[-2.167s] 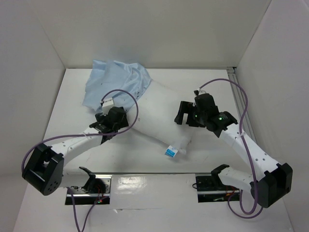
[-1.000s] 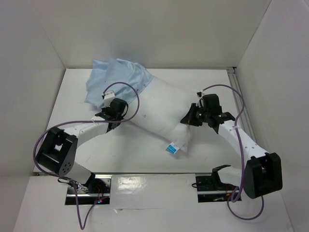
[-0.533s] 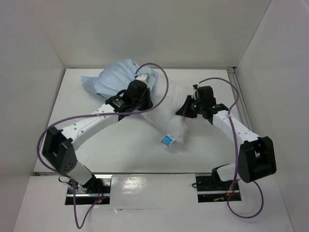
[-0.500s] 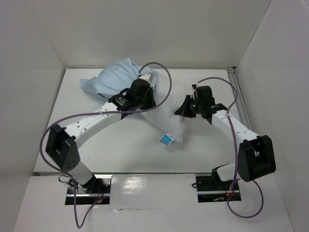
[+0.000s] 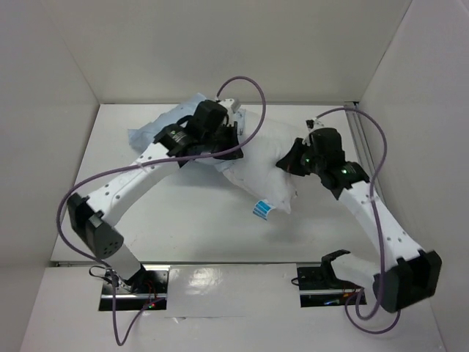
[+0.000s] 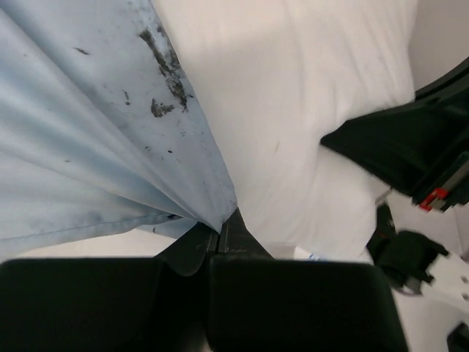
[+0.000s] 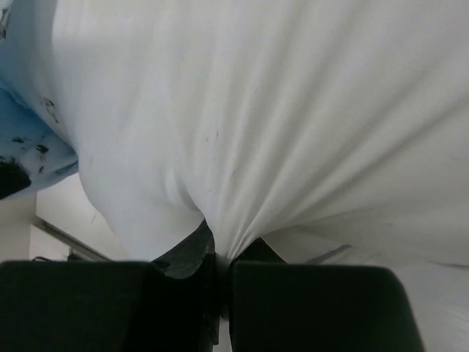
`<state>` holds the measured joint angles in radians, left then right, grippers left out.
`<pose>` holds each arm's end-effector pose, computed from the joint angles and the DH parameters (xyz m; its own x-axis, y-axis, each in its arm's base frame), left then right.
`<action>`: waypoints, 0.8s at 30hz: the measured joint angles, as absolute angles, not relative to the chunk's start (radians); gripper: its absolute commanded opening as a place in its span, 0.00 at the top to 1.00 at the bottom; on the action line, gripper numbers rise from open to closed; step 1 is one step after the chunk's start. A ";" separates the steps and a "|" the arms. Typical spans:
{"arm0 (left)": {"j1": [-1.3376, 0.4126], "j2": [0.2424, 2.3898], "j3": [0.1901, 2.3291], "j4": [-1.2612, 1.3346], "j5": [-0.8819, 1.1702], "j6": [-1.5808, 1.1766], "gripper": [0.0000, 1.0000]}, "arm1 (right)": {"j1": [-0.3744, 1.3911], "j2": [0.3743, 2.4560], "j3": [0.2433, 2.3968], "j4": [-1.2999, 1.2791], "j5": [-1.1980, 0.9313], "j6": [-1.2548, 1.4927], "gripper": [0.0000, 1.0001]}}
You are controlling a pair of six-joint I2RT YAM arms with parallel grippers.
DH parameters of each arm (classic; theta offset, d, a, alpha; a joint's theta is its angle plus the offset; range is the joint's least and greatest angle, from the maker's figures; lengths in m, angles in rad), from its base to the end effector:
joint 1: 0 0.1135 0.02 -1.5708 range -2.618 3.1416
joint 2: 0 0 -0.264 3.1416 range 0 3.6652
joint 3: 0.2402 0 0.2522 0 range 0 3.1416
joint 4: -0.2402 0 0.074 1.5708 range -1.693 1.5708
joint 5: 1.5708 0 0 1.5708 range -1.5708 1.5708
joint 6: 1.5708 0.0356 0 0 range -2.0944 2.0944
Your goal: Put the pillow into the pillowcase
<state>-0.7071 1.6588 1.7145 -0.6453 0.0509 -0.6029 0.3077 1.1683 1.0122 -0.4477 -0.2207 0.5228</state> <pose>0.2843 -0.2453 0.3891 -0.7343 -0.1174 -0.6686 0.3212 0.8076 -0.4946 0.2430 0.0854 0.3159 -0.7021 0.2881 -0.6512 -0.1347 0.8443 0.5187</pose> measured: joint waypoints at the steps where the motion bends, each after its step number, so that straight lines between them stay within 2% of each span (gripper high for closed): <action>1: -0.714 1.620 1.715 -0.677 0.051 -0.604 1.00 | 0.311 1.116 1.018 -0.484 -0.217 0.514 1.00; 6: -0.772 1.415 1.752 -0.853 0.037 -0.632 1.00 | 0.332 0.939 1.144 -0.712 -0.222 0.464 1.00; 11: -0.830 1.402 1.966 -1.013 0.035 -0.653 1.00 | 0.339 0.935 1.354 -0.945 -0.257 0.437 1.00; 16: -0.719 1.610 2.202 -1.089 0.137 -0.604 1.00 | 0.334 0.999 1.363 -1.026 -0.329 0.497 1.00; 19: -0.608 1.869 2.387 -1.112 0.202 -0.566 1.00 | 0.253 1.104 1.285 -0.969 -0.447 0.558 1.00; 20: -0.583 1.956 2.429 -1.097 0.212 -0.552 0.78 | 0.208 1.137 1.249 -0.923 -0.498 0.586 1.00; 21: -0.558 2.045 2.453 -1.066 0.221 -0.542 0.65 | 0.154 1.194 1.206 -0.857 -0.560 0.626 1.00; 22: -0.530 2.109 2.457 -1.028 0.233 -0.529 0.53 | 0.096 1.250 1.163 -0.784 -0.619 0.670 0.93; 24: -0.488 2.205 2.437 -0.964 0.257 -0.514 0.31 | -0.001 1.357 1.093 -0.632 -0.698 0.751 0.64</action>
<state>-0.4881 2.2051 2.4367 -0.9642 0.2569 -0.5144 -0.0013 1.3571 1.0927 -0.6319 -0.6975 0.7506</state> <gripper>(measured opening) 0.509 0.149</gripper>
